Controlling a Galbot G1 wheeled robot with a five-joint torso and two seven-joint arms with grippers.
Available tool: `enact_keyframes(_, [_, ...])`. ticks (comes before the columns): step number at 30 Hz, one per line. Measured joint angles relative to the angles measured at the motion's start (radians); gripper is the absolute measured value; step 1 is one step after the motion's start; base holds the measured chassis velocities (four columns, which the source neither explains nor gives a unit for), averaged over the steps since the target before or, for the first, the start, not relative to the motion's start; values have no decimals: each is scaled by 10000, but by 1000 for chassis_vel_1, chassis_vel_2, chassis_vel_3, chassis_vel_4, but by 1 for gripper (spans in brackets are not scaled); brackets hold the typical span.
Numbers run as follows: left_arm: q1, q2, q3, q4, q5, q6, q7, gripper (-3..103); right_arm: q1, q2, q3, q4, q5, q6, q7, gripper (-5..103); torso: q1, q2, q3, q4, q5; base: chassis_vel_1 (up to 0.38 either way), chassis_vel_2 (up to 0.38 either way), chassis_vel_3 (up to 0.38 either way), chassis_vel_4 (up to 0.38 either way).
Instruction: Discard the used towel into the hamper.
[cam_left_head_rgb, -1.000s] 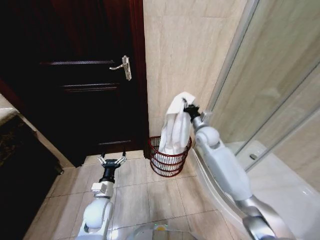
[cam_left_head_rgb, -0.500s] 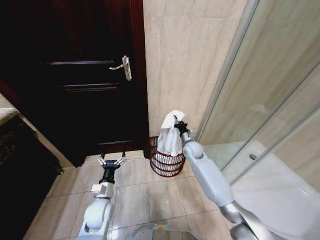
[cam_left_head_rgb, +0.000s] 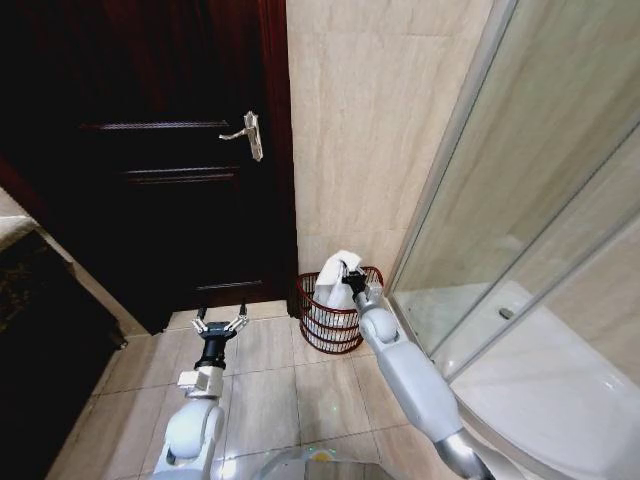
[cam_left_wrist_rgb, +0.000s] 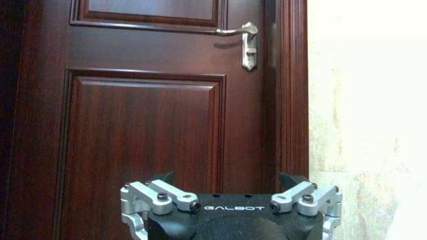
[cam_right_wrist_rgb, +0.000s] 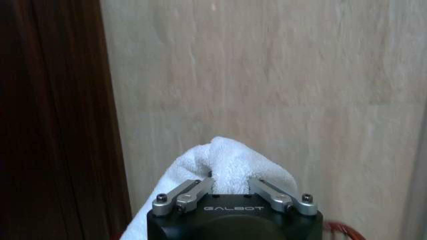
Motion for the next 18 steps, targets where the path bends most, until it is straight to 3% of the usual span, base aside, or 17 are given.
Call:
enact_keyframes(1, [0,0,0,0,0,0,0,100,0,0,0,0,0,0,0,7,0,0,0,0,0,0,0,0,0])
enact_keyframes(4, [-95,-36,50,55,9,-8,2,100,438,-355,-104,510,1008,-1806,719,7,0,0,0,-1,-1,0,0,0,0])
enact_keyframes(5, [-95,-36,50,55,9,-8,2,100,438,-355,-104,510,1008,-1806,719,7,0,0,0,-1,-1,0,0,0,0])
enact_keyframes(8, [-123,-74,95,55,55,-1,1,100,835,-714,-299,776,2492,-3185,1679,7,1,0,0,1,-1,0,0,0,0])
enact_keyframes(14, [-93,-112,77,45,193,54,-99,100,1018,-862,-44,600,3436,-4196,1914,7,1,0,1,1,0,0,0,0,0])
enact_keyframes(18, [-67,-86,-40,-39,195,167,-106,100,919,-974,196,493,3663,-4742,1372,7,1,0,1,-1,0,0,0,0,0])
